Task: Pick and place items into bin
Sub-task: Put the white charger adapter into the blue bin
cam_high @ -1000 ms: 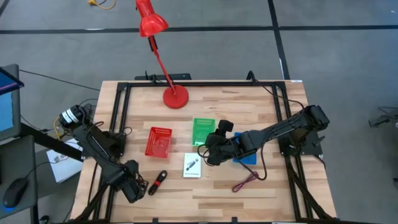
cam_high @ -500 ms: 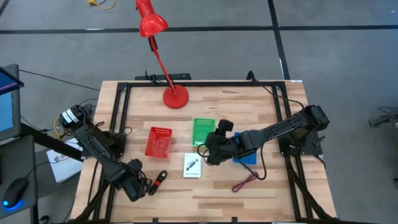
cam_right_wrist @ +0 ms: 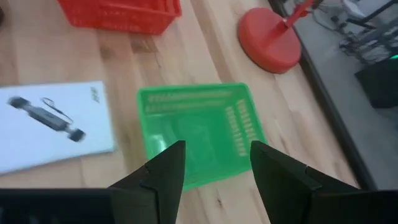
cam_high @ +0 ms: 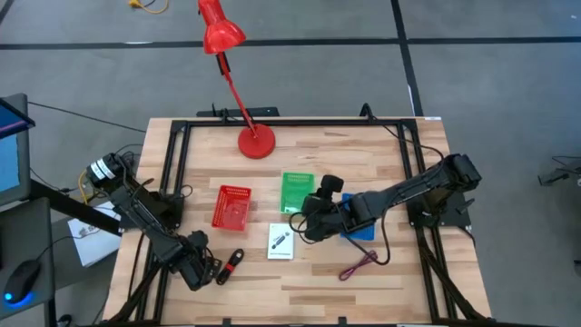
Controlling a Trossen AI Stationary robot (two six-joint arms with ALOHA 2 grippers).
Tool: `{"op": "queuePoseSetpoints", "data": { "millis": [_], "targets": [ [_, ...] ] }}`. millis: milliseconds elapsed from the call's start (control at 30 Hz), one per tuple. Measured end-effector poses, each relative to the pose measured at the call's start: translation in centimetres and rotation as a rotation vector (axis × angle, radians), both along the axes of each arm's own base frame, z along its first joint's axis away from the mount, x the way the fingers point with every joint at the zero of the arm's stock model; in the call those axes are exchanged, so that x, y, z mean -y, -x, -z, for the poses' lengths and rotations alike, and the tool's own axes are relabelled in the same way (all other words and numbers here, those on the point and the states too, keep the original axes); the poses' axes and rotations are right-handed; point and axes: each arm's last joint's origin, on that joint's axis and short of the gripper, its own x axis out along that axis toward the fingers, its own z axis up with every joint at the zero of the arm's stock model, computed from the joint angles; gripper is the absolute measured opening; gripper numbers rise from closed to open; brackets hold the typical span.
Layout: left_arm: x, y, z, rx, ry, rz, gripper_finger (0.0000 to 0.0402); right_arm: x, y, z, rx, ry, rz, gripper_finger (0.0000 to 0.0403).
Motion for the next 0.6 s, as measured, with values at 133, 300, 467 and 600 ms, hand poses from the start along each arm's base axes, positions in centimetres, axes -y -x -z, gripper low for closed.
{"op": "queuePoseSetpoints", "data": {
  "millis": [133, 300, 467, 600],
  "targets": [
    [0.0, -0.1, 0.0, 0.014, -0.004, 0.064, 0.0222, -0.1, 0.8, 0.2, -0.058, 0.063, 0.021, 0.0175],
    [0.2, -0.3, -0.3, 0.04, -0.003, 0.132, 0.0181, -0.1, 3.4, -0.9, -0.052, 0.071, 0.171, 0.0175],
    [1.1, -1.9, -2.6, 0.181, -0.024, 0.167, 0.0181, -0.8, 6.6, -2.3, 0.021, -0.016, 0.346, 0.0175],
    [1.2, -3.9, -5.6, 0.341, -0.105, 0.161, 0.0181, -2.5, 8.7, -2.6, 0.058, -0.023, 0.394, 0.0175]
  ]
}}
